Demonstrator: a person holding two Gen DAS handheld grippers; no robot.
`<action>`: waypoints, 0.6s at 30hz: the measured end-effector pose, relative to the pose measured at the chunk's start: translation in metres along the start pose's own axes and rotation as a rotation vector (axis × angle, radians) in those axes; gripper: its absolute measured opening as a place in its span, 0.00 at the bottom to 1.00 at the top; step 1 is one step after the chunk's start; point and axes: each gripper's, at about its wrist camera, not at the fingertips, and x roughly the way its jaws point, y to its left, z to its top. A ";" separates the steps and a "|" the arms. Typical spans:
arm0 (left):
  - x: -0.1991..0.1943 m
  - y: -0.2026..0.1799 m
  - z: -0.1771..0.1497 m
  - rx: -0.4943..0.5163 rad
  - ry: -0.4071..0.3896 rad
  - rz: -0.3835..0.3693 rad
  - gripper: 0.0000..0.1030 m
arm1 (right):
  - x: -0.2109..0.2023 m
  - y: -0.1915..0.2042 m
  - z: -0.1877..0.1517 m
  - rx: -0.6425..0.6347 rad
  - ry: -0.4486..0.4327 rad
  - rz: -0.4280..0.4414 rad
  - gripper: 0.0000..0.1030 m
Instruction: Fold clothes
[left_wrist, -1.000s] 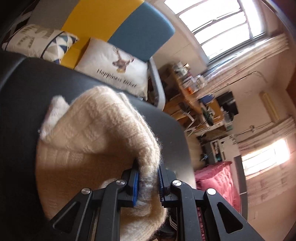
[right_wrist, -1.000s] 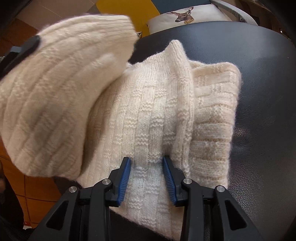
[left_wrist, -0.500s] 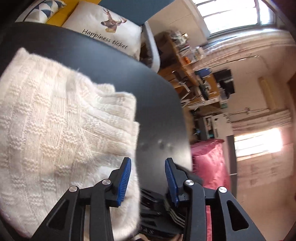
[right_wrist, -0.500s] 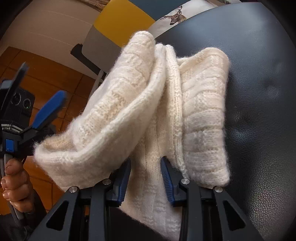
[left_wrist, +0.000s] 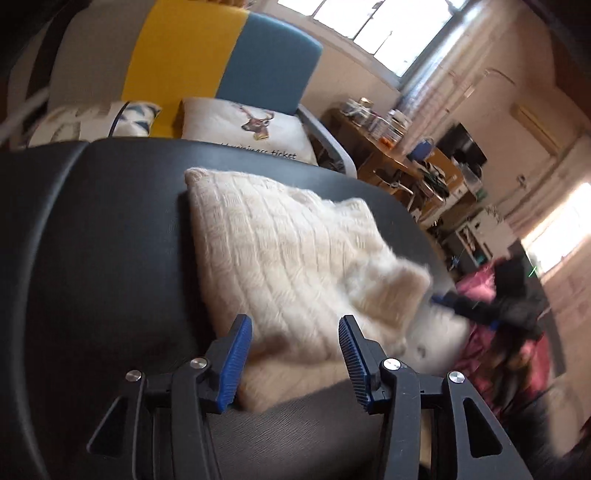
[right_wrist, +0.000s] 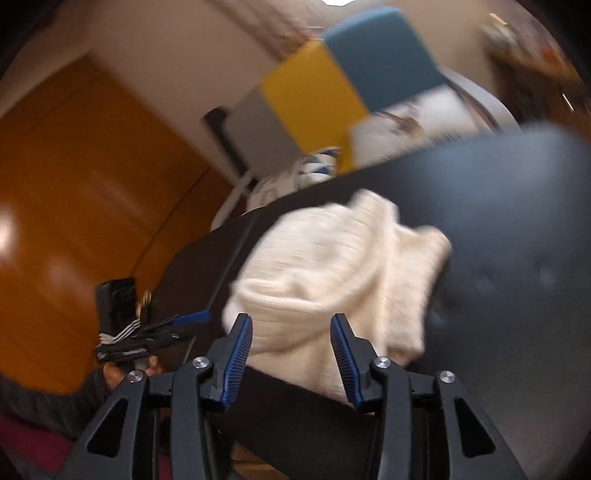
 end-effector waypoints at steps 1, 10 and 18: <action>0.002 -0.002 -0.007 0.038 0.008 -0.001 0.48 | 0.009 0.019 0.012 -0.074 0.038 -0.001 0.46; 0.030 -0.042 -0.031 0.356 0.055 0.048 0.48 | 0.074 0.055 0.011 -0.228 0.465 -0.061 0.46; 0.065 -0.043 -0.033 0.527 0.102 0.127 0.45 | 0.111 0.040 -0.016 -0.250 0.588 -0.177 0.12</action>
